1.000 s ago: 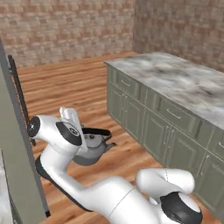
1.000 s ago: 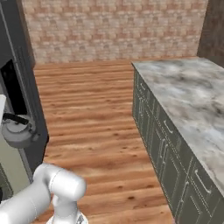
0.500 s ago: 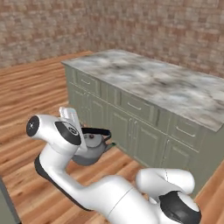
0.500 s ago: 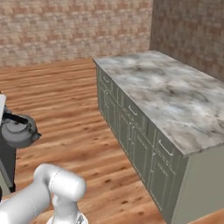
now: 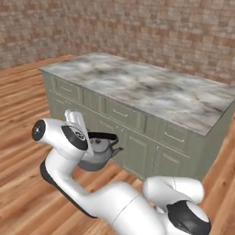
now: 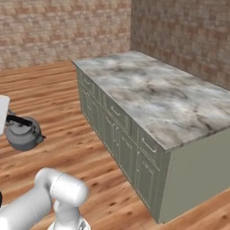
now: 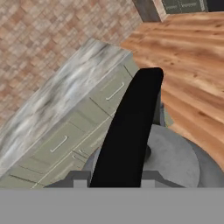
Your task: The kettle is done boiling. Turn off the stove, then wait for 300 timesteps before moving the kettle to the dining table.
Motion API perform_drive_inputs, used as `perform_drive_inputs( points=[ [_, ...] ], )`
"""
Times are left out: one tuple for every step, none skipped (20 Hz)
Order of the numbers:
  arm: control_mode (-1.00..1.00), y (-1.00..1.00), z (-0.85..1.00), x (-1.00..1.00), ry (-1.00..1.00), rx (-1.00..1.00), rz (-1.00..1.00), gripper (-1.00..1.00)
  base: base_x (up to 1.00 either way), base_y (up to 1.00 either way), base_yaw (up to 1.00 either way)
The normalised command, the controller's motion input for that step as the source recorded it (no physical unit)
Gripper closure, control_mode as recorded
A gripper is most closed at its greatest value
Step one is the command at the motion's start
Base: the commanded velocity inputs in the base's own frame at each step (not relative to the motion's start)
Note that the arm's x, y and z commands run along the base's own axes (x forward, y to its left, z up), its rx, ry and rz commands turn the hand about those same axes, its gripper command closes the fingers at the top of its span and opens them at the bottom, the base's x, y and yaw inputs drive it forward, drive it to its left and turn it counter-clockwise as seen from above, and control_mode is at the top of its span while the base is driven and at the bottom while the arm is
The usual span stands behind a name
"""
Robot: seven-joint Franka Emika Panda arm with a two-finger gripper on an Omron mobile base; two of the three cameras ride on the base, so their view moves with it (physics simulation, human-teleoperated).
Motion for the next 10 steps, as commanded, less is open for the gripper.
perform_drive_inputs(
  points=[
    [1.00,0.00,0.00,0.00,0.00,0.00,0.00,1.00,0.37,-0.40,-0.14],
    [1.00,0.00,0.00,0.00,0.00,0.00,0.00,1.00,0.39,-0.40,-0.12],
    [1.00,0.00,0.00,0.00,0.00,0.00,0.00,1.00,0.40,-0.40,-0.11],
    [1.00,0.00,0.00,0.00,0.00,0.00,0.00,1.00,0.40,-0.39,-0.11],
    [1.00,0.00,0.00,0.00,0.00,0.00,0.00,1.00,0.39,-0.39,-0.10],
    [1.00,0.00,0.00,0.00,0.00,0.00,0.00,1.00,0.37,-0.41,-0.10],
    [1.00,0.00,0.00,0.00,0.00,0.00,0.00,1.00,0.36,-0.40,-0.10],
    [1.00,0.00,0.00,0.00,0.00,0.00,0.00,1.00,0.37,-0.40,-0.10],
    [1.00,0.00,0.00,0.00,0.00,0.00,0.00,1.00,0.37,-0.38,-0.09],
    [1.00,0.00,0.00,0.00,0.00,0.00,0.00,1.00,0.38,-0.38,-0.09]
  ],
)
